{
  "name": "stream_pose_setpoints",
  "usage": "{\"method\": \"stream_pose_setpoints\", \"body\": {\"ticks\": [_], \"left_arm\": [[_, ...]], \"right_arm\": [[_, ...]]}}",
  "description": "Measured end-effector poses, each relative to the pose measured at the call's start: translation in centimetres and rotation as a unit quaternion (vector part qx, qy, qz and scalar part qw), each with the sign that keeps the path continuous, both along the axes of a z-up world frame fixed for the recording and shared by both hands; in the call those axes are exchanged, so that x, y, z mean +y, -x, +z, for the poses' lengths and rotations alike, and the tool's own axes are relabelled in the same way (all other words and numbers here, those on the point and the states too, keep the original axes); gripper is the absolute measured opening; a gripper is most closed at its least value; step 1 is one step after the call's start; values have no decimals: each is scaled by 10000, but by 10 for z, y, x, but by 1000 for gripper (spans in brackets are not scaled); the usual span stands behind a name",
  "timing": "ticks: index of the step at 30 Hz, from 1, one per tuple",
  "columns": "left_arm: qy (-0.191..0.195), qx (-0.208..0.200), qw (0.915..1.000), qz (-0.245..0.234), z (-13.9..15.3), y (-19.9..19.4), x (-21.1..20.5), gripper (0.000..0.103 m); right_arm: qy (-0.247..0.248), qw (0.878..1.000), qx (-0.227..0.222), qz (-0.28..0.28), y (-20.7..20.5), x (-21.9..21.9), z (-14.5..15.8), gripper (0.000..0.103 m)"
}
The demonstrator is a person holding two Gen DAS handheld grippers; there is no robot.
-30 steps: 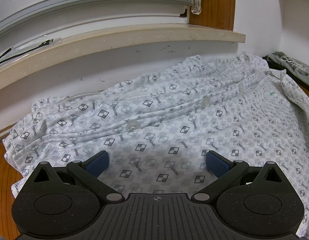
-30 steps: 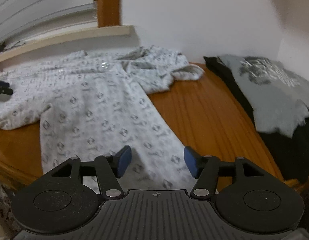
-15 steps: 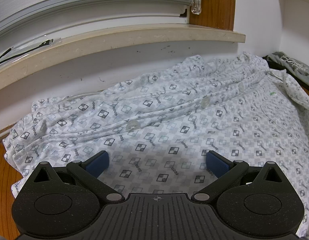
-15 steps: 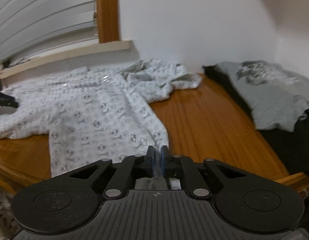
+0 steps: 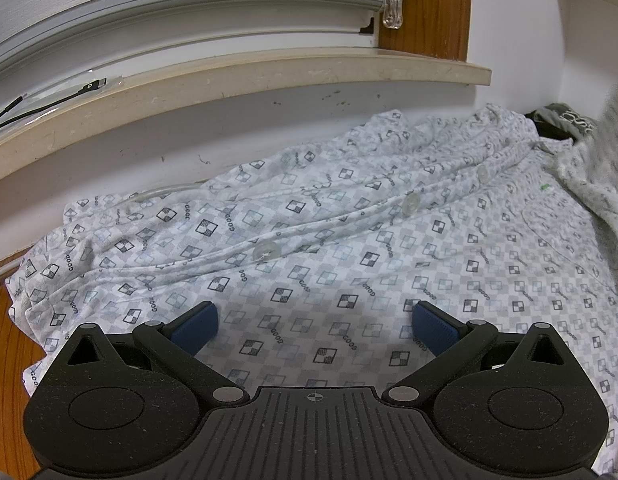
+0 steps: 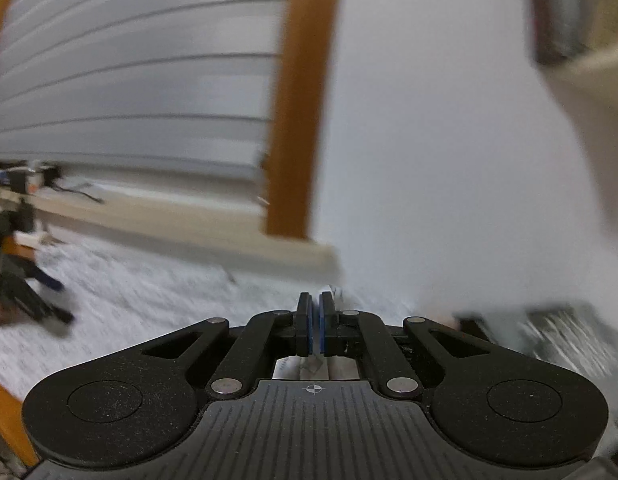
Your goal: Fold clothes
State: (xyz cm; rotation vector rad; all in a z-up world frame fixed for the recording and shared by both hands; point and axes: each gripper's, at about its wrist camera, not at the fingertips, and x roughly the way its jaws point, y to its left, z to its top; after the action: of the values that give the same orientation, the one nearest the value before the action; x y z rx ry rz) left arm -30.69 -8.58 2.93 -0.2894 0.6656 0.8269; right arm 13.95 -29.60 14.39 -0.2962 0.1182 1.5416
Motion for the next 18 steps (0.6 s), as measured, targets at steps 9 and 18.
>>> {"method": "stream_pose_setpoints", "body": {"ticks": [9, 18], "left_arm": [[3, -4, 10000, -3, 0, 0, 0, 103], [0, -4, 10000, -1, -1, 1, 1, 103]], "right_arm": [[584, 9946, -184, 839, 69, 104, -19, 15], [1340, 9900, 301, 323, 21, 39, -81, 50]]}}
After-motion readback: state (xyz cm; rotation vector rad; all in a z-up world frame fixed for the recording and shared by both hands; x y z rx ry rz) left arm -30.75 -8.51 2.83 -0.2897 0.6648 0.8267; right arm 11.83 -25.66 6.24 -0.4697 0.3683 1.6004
